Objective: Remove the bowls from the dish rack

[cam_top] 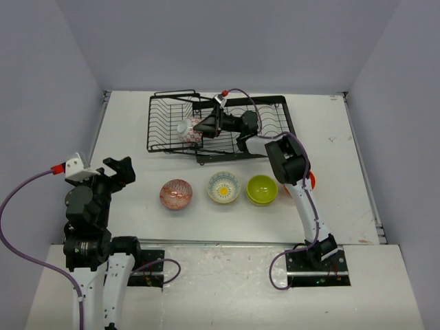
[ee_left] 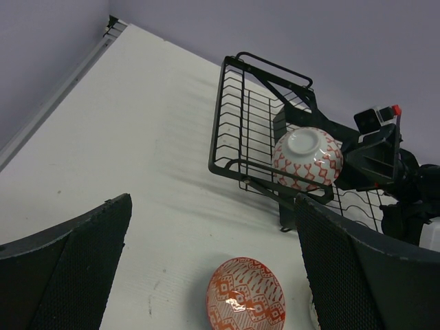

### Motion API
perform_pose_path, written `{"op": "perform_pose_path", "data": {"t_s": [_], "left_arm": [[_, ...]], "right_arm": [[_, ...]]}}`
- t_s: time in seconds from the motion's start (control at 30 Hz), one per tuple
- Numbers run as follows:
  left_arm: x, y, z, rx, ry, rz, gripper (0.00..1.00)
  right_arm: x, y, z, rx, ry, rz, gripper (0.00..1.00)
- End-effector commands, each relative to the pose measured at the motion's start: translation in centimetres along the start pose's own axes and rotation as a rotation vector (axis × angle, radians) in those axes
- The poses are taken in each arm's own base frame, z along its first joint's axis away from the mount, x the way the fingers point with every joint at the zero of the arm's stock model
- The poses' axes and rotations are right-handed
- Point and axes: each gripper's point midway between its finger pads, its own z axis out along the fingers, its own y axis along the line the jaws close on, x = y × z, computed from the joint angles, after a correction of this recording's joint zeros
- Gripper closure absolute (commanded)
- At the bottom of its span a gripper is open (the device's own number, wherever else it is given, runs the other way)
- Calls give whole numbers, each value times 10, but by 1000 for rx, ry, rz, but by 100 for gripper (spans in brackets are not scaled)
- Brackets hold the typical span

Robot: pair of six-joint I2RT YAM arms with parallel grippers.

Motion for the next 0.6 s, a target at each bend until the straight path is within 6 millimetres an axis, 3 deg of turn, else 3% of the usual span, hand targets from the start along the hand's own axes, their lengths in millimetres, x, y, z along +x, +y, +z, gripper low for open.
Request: {"op": "perform_pose_path", "data": {"t_s": [0.0,0.17,0.57], "left_arm": [[-7,-7,0,41,-32,27,0],[-8,-8,0,45,-34,27,0],[-8,-9,-1,52,-39,26,0]], "right_arm": [[-2,5,10,-35,-6,-32,52],[-2,5,10,-39,-10,-24,67],[2,30,20,-87,-2,-47,100]]}}
